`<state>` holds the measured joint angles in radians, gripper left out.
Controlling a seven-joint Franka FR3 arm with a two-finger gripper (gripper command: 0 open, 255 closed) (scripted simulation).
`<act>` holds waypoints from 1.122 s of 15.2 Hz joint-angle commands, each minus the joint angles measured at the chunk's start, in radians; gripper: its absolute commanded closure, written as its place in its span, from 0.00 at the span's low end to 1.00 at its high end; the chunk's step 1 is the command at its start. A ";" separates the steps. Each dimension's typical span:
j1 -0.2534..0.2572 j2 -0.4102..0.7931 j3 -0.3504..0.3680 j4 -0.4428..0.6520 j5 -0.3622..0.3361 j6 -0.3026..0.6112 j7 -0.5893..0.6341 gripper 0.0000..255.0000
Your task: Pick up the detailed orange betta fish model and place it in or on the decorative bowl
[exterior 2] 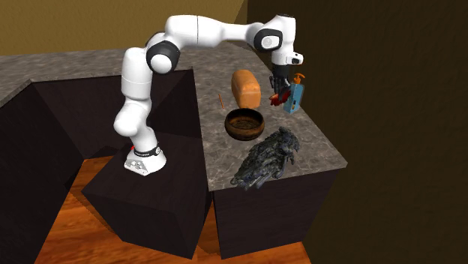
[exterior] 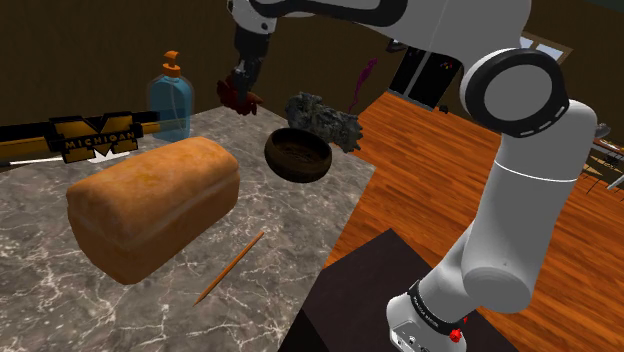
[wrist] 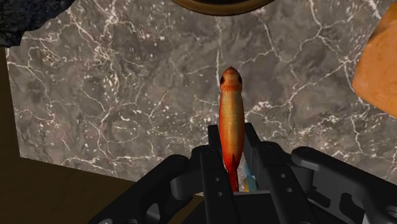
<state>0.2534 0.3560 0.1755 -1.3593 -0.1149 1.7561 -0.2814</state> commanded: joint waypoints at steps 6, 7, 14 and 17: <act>0.008 0.016 0.001 0.120 -0.002 -0.104 -0.004 1.00; 0.009 0.021 0.001 0.140 -0.002 -0.120 -0.005 1.00; -0.035 -0.171 -0.004 -0.095 0.032 -0.072 -0.042 1.00; -0.060 -0.302 -0.016 -0.260 0.057 -0.034 -0.076 1.00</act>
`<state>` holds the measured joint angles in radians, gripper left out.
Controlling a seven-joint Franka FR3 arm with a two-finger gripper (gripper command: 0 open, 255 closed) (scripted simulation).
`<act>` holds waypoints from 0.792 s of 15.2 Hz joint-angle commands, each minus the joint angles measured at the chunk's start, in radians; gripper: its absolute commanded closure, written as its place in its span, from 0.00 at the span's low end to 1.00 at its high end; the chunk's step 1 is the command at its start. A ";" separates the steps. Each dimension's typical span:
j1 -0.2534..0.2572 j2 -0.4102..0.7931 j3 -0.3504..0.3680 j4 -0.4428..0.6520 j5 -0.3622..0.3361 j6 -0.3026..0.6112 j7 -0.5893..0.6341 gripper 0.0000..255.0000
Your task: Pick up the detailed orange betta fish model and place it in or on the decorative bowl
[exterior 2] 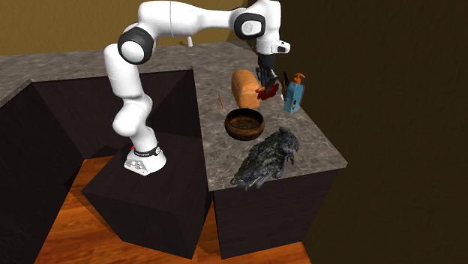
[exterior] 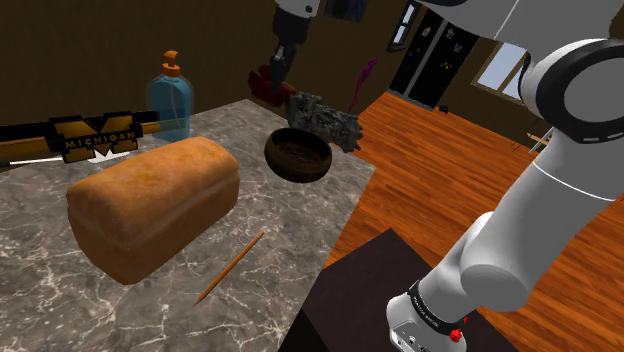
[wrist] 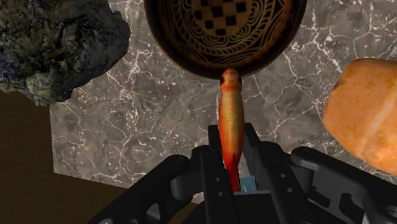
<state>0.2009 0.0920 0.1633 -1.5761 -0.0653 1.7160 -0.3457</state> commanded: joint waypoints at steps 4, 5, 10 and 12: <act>-0.031 -0.198 -0.028 -0.226 0.033 0.033 -0.062 1.00; -0.036 -0.236 -0.035 -0.267 0.037 0.036 -0.075 1.00; -0.046 -0.338 -0.056 -0.411 0.047 0.080 -0.108 1.00; -0.046 -0.339 -0.056 -0.439 0.047 0.107 -0.107 1.00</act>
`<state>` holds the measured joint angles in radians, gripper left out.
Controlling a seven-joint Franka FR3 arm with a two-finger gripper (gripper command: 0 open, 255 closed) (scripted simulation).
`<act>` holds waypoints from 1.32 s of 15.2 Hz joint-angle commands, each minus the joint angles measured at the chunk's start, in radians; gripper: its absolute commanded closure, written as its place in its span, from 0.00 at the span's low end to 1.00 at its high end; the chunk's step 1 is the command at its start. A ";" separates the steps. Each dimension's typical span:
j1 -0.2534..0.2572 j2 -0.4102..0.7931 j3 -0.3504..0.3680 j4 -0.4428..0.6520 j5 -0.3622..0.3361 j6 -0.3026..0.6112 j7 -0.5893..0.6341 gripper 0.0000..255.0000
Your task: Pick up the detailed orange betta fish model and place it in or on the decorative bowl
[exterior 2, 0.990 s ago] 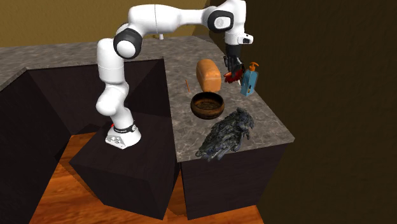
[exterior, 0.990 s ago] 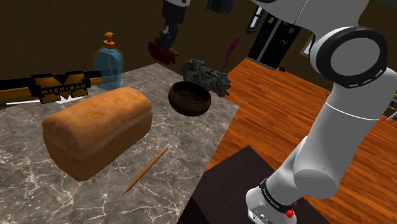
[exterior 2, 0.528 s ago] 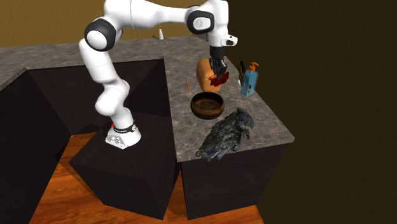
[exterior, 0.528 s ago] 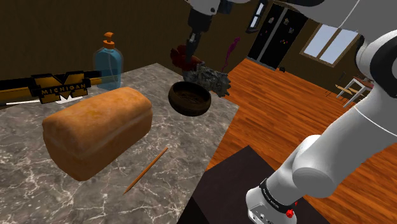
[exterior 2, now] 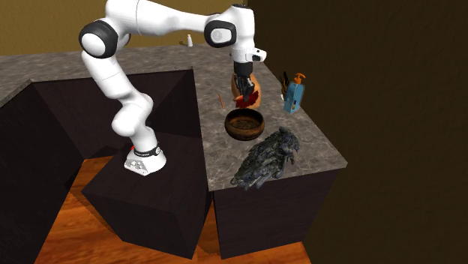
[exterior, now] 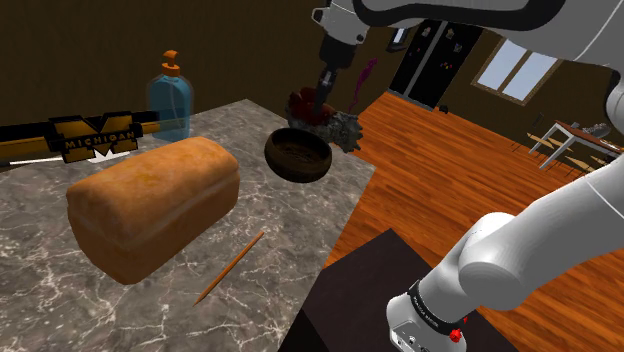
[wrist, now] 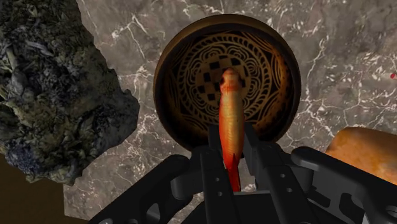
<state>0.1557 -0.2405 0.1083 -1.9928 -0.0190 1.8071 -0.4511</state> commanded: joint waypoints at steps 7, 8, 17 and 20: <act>0.000 -0.003 0.000 -0.112 0.000 0.110 0.002 1.00; 0.000 -0.002 0.000 -0.124 0.000 0.123 0.003 1.00; 0.000 0.002 0.001 -0.146 -0.001 0.148 0.004 1.00; 0.000 0.002 0.001 -0.146 -0.001 0.148 0.004 0.00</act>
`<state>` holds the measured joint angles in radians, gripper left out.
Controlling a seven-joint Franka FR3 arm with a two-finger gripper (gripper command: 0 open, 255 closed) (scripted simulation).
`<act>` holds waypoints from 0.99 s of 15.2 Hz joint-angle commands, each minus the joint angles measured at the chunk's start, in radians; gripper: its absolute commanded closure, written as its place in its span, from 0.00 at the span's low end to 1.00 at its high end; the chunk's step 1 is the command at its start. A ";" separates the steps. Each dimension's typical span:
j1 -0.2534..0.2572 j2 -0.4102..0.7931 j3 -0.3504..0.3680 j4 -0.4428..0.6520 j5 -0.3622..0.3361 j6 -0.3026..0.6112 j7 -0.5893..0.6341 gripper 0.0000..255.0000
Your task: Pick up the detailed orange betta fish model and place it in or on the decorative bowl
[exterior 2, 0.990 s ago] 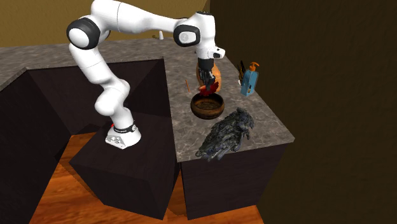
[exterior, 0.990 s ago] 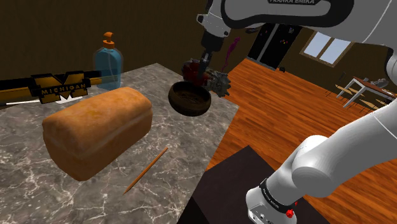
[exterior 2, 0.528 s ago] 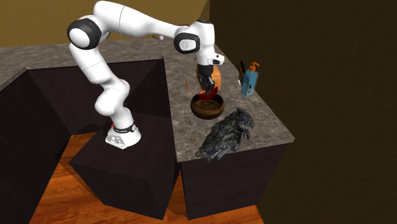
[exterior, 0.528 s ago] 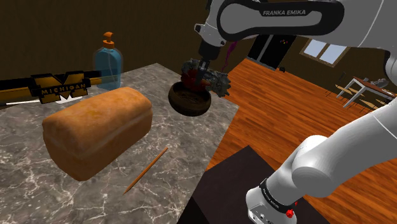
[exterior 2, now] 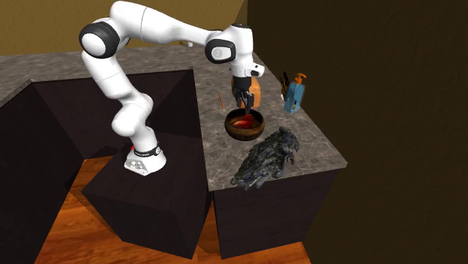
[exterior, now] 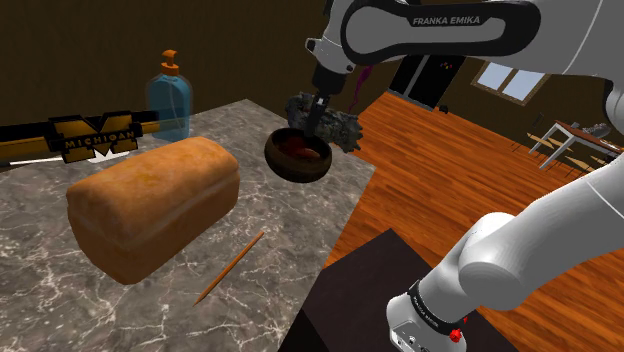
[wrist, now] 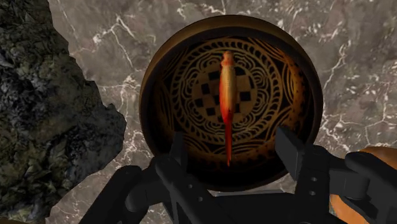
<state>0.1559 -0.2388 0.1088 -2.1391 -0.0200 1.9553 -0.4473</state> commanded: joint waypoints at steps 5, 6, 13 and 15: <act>0.000 -0.006 0.000 0.027 0.001 -0.034 -0.001 0.00; 0.001 -0.011 0.000 0.056 0.002 -0.067 -0.001 0.00; 0.001 -0.017 0.000 0.111 0.003 -0.127 -0.002 0.00; 0.001 -0.017 0.000 0.111 0.003 -0.127 -0.002 0.00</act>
<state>0.1571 -0.2556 0.1093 -2.0287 -0.0173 1.8284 -0.4491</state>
